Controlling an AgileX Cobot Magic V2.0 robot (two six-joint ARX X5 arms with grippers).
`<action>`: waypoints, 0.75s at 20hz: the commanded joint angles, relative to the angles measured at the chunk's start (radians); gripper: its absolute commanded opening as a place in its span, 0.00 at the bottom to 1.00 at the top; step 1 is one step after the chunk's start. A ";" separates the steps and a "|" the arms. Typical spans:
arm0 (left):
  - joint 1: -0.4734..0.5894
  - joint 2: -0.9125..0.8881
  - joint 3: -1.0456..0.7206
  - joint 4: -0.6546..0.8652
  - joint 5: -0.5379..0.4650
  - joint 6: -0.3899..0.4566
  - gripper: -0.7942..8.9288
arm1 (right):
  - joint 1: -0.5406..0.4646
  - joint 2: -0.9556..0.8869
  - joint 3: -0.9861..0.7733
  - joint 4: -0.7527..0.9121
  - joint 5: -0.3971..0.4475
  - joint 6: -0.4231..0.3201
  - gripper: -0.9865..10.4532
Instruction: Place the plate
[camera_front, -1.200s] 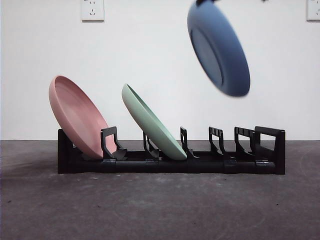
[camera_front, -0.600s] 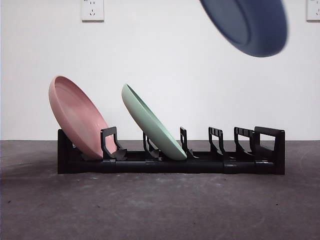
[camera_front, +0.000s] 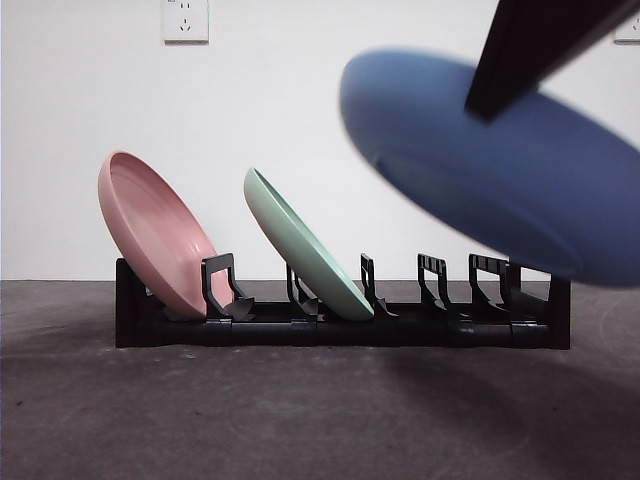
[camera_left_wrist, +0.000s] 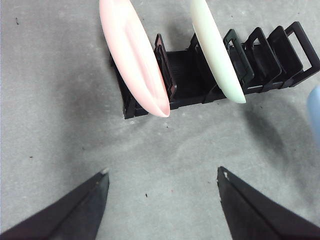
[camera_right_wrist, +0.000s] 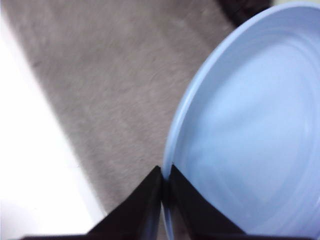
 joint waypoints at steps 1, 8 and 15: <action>-0.002 0.007 0.022 0.011 0.002 -0.001 0.44 | 0.055 0.097 0.012 0.051 0.019 0.032 0.10; -0.002 0.007 0.022 0.010 0.002 -0.001 0.44 | 0.068 0.388 0.013 0.227 0.026 -0.048 0.10; -0.002 0.007 0.022 0.010 0.002 0.002 0.44 | 0.061 0.541 0.017 0.357 0.023 -0.225 0.10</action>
